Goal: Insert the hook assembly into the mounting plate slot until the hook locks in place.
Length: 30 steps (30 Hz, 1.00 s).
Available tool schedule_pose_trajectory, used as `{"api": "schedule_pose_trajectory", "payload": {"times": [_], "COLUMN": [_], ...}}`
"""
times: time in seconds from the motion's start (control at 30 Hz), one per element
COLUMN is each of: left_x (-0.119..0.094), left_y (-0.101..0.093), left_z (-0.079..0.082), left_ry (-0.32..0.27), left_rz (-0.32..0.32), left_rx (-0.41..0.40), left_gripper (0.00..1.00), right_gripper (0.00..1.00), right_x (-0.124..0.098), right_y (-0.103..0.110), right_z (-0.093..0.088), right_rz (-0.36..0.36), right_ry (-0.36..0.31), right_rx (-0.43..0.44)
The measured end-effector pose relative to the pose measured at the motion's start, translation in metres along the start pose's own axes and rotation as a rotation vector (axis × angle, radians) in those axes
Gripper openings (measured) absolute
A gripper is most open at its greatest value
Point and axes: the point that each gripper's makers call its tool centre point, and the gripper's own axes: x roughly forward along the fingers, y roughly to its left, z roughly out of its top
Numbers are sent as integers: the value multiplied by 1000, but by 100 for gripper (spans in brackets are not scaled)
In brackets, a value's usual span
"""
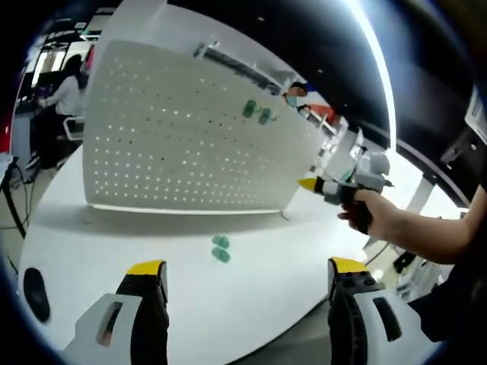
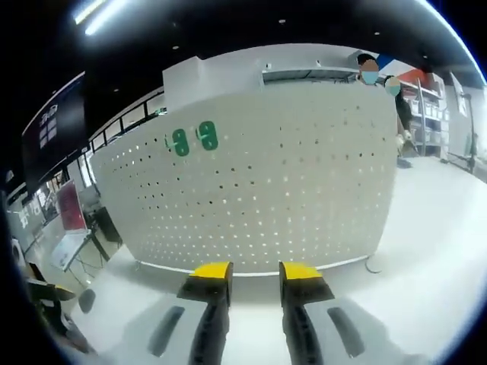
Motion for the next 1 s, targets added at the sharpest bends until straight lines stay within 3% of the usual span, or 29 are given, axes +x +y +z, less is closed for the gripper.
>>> {"api": "schedule_pose_trajectory", "payload": {"times": [0.5,1.0], "left_x": [-4,0], "left_y": [-4,-19], "left_z": [-11,-26], "left_ry": [34,65], "left_rz": [-3,-35], "left_rx": [11,11], "left_gripper": [87,87], "right_gripper": [24,24], "right_x": [-45,-72], "right_y": [13,28], "right_z": [-83,-107], "right_rz": [62,109], "right_ry": [147,187], "right_rx": [31,6]}}
